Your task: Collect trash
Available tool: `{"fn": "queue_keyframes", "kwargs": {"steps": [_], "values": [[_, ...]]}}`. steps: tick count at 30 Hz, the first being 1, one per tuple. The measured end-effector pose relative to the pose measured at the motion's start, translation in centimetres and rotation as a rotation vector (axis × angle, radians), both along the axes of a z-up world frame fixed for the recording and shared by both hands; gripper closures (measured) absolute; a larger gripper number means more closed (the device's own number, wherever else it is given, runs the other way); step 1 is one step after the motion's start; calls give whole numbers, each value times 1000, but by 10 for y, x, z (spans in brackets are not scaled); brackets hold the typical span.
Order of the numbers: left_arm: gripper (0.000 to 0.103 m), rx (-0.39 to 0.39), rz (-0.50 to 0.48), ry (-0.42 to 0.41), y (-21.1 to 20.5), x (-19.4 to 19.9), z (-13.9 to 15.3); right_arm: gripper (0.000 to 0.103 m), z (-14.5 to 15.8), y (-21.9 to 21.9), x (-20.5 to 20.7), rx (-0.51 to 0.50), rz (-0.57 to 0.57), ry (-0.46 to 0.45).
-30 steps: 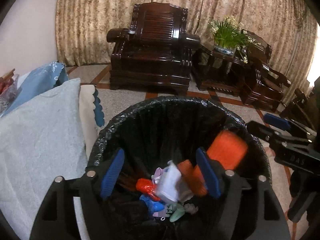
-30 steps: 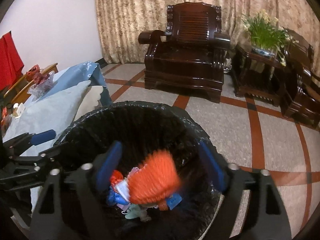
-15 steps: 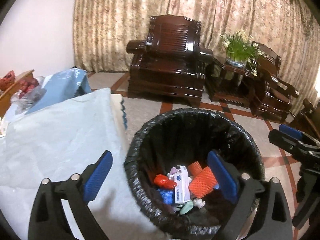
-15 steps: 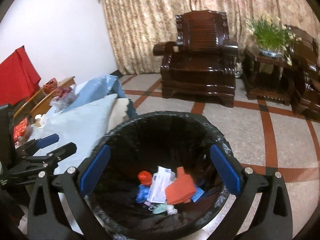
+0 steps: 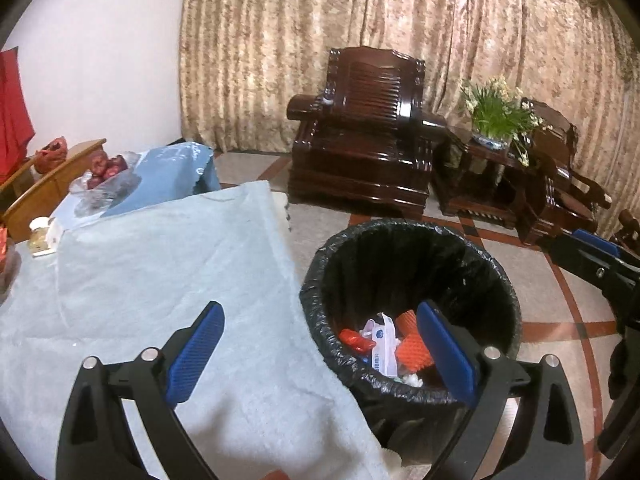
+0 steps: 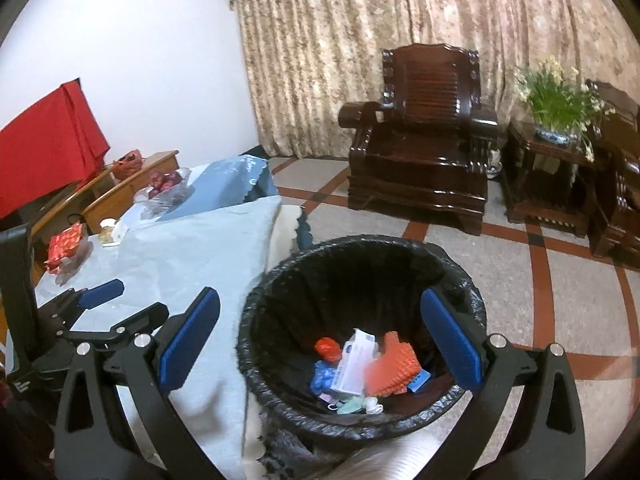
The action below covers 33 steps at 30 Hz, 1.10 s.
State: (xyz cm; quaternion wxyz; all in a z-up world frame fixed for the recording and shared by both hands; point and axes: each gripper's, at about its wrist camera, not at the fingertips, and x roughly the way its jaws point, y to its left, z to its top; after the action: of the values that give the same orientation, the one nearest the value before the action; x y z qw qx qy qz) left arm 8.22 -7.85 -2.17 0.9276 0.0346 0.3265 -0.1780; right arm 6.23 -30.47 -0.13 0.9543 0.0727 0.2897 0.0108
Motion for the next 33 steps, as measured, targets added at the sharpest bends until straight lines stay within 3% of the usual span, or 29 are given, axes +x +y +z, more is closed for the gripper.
{"fn": "queue_keyframes", "kwargs": {"steps": [18,33], "values": [[8,-69,44,-143,28,-38,54,5,36,37,-19,-78,59,-76],[7,-79,51,-160,32,-40,62,5,40,47,-22,-96,69,-89]]}}
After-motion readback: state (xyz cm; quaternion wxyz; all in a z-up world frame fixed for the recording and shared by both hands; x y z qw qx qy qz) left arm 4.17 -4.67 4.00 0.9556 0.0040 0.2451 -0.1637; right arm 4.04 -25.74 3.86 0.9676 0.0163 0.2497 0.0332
